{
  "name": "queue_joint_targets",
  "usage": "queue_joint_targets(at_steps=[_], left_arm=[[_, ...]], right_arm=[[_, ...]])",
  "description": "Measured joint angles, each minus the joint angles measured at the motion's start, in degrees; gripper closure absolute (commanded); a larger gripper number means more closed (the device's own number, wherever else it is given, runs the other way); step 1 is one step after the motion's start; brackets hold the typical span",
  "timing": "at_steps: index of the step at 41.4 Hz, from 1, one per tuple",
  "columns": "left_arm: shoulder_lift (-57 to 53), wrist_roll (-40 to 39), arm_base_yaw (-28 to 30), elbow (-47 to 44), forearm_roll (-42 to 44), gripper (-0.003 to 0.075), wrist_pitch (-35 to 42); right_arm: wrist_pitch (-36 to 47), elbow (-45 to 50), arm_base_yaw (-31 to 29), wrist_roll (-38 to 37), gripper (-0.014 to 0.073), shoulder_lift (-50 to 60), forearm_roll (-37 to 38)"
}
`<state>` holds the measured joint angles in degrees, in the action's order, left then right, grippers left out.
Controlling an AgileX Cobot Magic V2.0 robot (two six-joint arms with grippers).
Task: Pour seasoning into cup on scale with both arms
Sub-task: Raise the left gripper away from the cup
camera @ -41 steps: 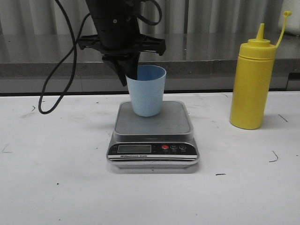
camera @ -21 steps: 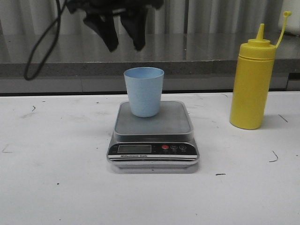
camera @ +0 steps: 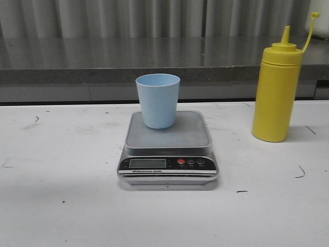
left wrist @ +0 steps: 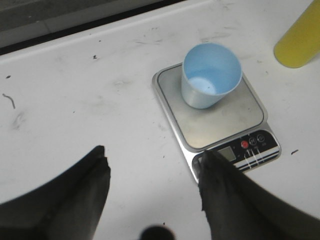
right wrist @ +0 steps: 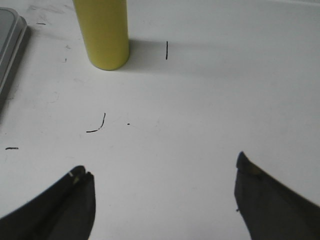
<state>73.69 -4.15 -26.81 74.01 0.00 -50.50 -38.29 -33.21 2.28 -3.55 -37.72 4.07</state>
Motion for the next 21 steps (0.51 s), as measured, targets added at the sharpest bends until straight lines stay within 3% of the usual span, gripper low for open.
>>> queue_joint_targets(at_steps=[12, 21], left_arm=[[-22.2, 0.4, 0.3, -20.6, -1.1, 0.0323, 4.3], [-34.9, 0.5, 0.3, -30.4, -3.0, 0.0323, 4.3]], right_arm=[[0.0, 0.0, 0.0, 0.0, 0.0003, 0.0, -0.4], [-1.0, -0.4, 0.0, 3.9, 0.0001, 0.0, -3.7]])
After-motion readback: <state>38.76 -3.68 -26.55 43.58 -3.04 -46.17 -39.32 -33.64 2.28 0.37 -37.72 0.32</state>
